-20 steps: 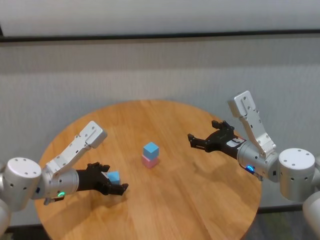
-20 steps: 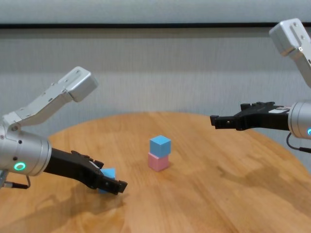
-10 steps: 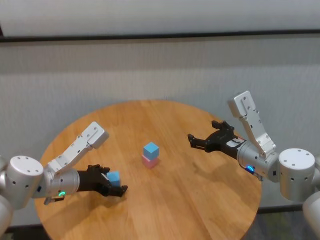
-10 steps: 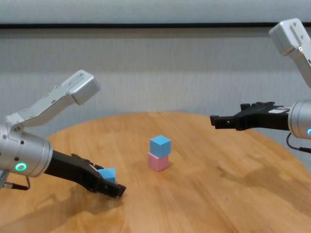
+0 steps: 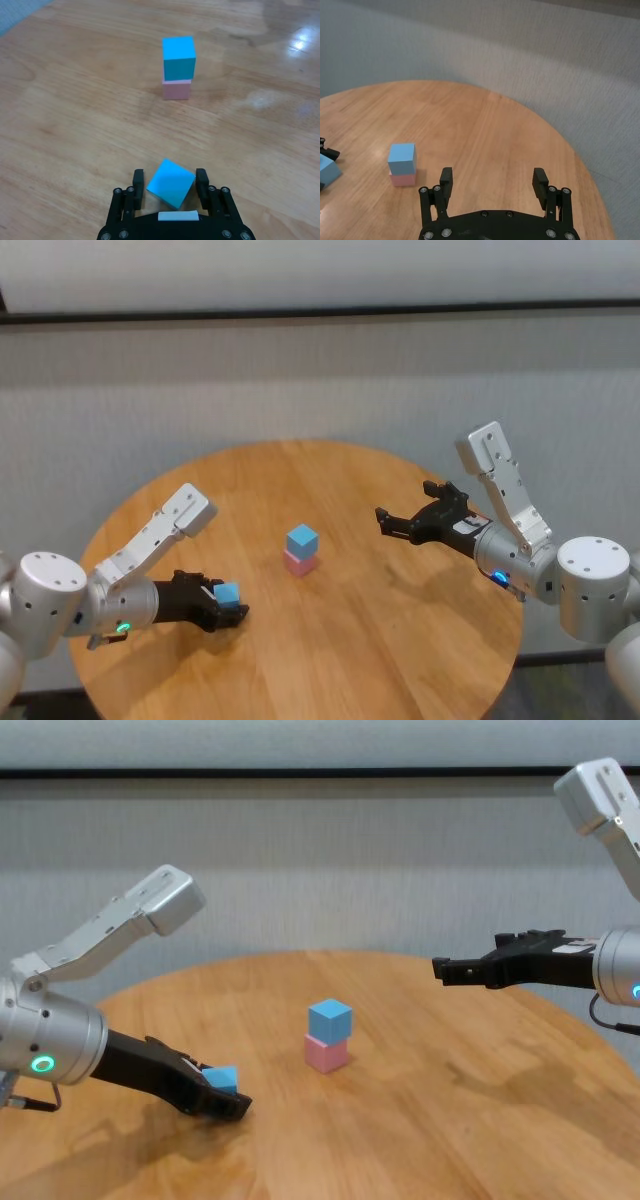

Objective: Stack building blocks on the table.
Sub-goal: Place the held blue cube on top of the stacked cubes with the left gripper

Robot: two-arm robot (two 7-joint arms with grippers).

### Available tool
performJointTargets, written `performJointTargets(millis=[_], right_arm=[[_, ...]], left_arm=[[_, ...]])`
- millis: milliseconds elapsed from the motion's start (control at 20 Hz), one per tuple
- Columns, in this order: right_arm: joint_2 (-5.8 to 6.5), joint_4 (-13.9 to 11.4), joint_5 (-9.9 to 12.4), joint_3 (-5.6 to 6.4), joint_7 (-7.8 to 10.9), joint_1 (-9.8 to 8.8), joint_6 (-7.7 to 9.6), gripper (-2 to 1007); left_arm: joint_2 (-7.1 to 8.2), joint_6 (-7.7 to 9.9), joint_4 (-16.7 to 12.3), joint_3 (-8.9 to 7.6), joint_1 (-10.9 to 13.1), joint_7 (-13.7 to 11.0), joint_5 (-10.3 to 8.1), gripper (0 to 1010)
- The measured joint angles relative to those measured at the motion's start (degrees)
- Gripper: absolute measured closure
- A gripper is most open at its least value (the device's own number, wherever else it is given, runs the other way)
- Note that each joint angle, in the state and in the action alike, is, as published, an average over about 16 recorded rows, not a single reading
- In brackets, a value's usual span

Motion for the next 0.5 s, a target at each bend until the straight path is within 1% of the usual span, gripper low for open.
performJointTargets(millis=[250, 500], right_arm=[[0.00, 0.0, 0.0, 0.00, 0.00, 0.00, 0.00, 0], [0.00, 0.0, 0.0, 0.00, 0.00, 0.00, 0.00, 0]], left_arm=[[0.03, 0.20, -0.2, -0.01, 0.0, 0.1, 0.14, 409], [0.09, 0.49, -0.5, -0.04, 0.1, 0.1, 0.25, 467]])
